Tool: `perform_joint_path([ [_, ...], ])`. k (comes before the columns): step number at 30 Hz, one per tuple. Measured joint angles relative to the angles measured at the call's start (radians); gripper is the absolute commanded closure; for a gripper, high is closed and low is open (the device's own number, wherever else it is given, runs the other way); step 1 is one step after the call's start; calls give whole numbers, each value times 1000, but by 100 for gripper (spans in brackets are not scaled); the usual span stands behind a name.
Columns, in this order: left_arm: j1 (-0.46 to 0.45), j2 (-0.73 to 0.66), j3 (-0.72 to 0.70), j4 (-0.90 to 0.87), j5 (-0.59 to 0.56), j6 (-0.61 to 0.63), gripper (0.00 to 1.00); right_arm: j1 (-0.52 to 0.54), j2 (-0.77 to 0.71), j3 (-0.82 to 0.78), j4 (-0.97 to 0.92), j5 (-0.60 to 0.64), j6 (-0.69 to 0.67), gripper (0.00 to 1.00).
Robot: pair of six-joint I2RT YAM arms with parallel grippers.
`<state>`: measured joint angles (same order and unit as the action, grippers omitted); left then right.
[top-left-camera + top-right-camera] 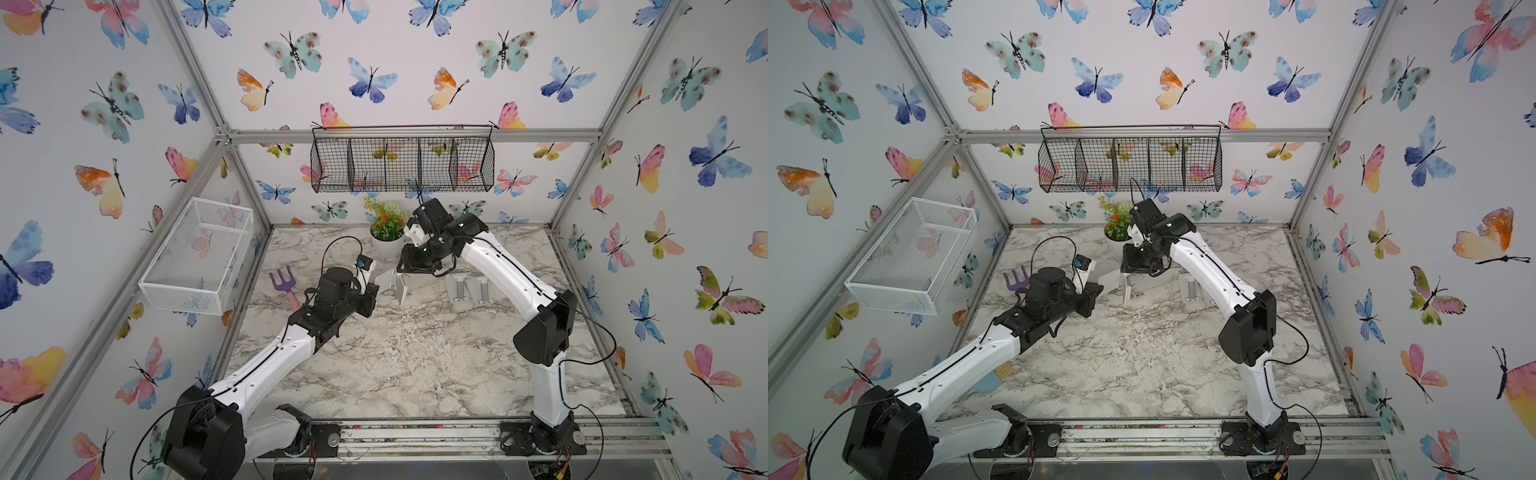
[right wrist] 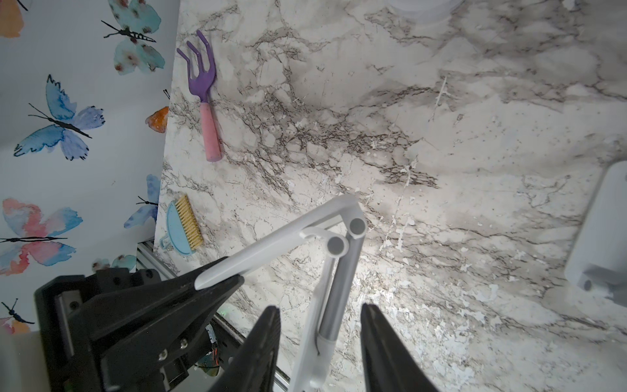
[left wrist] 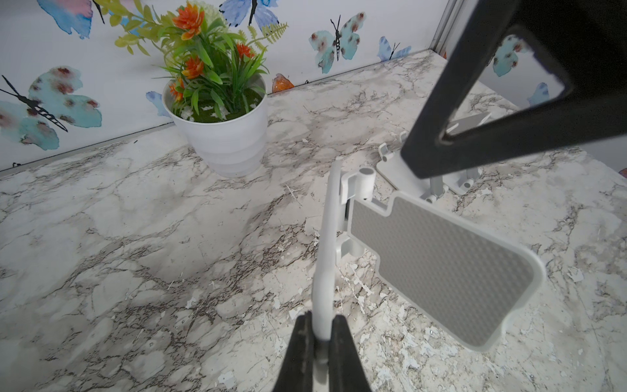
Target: Open the phone stand
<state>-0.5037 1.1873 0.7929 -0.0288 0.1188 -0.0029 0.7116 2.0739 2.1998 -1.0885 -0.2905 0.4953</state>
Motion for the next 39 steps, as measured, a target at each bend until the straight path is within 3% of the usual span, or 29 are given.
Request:
perform_joint_path([
  [12,-9,7,17,1,-3,4,100,47,45,36,-68,87,-28,77],
  [17,-14,10,21,2,-10,9,100,47,45,35,-70,85,-26,99],
  [29,-23,56,26,28,-21,25,100,47,31,-8,-66,86,-76,99],
  [39,14,160,38,172,28,48,100,27,-10,-58,-26,79,-157,99],
])
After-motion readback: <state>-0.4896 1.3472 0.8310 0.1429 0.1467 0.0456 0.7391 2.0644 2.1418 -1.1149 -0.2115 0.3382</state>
